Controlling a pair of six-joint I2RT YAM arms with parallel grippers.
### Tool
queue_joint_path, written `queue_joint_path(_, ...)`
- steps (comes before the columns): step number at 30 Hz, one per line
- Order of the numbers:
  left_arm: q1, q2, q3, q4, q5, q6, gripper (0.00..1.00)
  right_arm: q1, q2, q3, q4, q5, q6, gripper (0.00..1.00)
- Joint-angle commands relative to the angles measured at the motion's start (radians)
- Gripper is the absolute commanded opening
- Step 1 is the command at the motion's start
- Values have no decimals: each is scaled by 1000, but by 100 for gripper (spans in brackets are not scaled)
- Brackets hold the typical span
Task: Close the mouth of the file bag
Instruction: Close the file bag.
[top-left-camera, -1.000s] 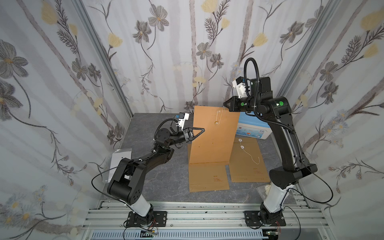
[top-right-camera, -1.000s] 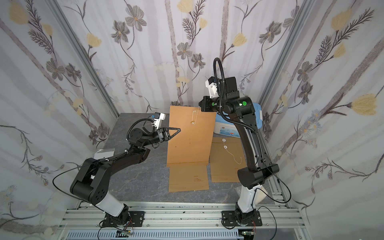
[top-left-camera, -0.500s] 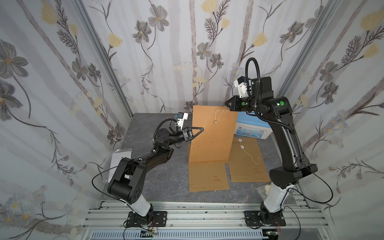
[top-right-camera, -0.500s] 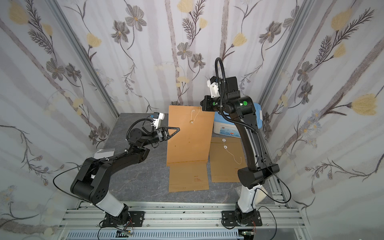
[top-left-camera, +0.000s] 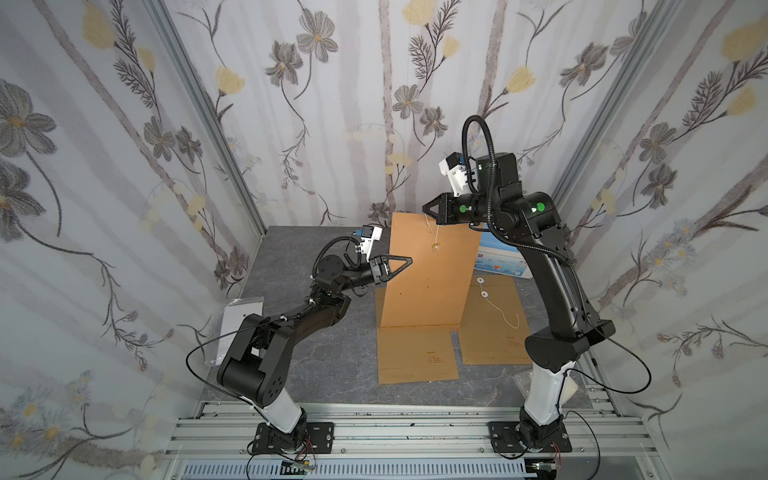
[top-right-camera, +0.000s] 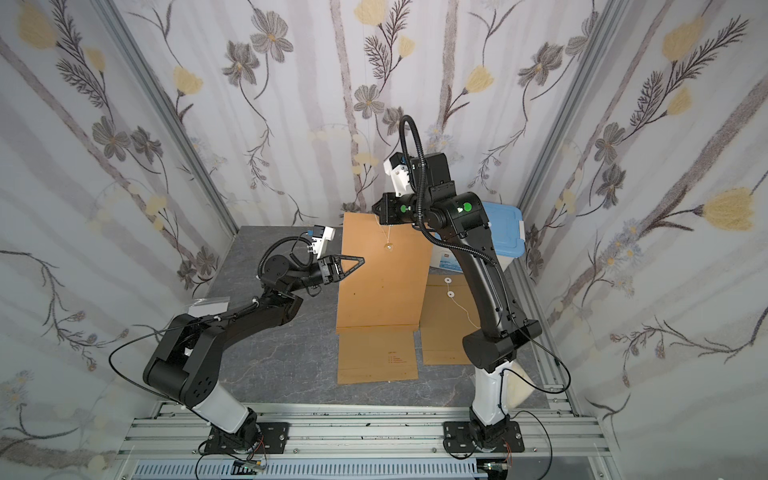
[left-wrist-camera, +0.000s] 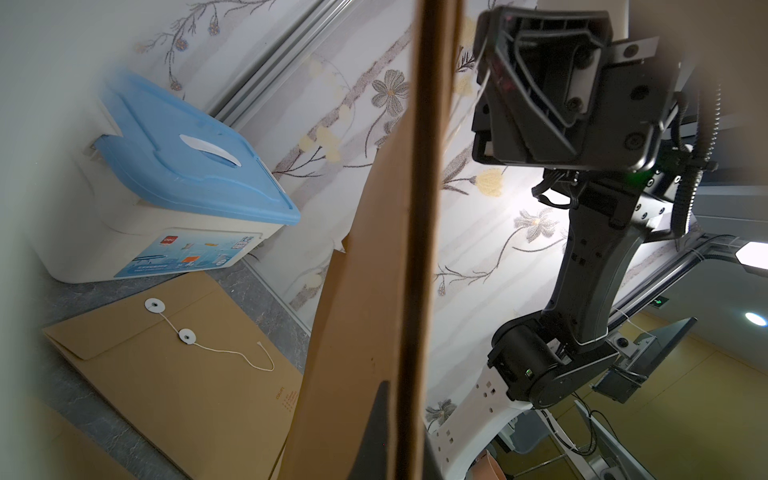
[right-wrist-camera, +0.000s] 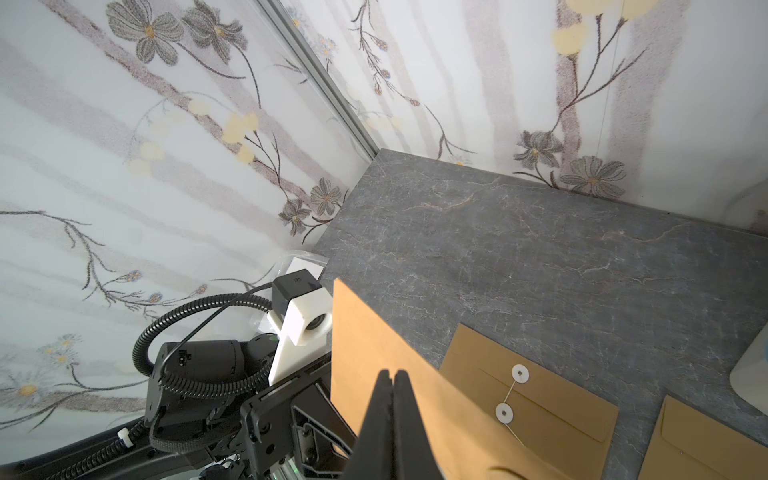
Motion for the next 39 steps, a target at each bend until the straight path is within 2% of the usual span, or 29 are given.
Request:
queue_joint_path(1,-4,0,12,9,24,4,0,21,14,6,66,-15,9,0)
queue_joint_path(9,-4,7,25,-4,-12,-4,0,104,25,5,32,-5,2,0)
queue_joint_path(13,-2,25,32,49,-20,-54,0,133,17,-34,29,-6,0,0)
queue_joint_path(17,7,56,43,135,-30,-126,0,157,-26,-158,89,6,6,0)
queue_joint_path(29,26,62,37,160,-62,-157,0,160,-223,-588,328,13,59,0)
queue_joint_path(39,35,77,46,217,-87,-219,0,136,-380,-945,567,11,155,0)
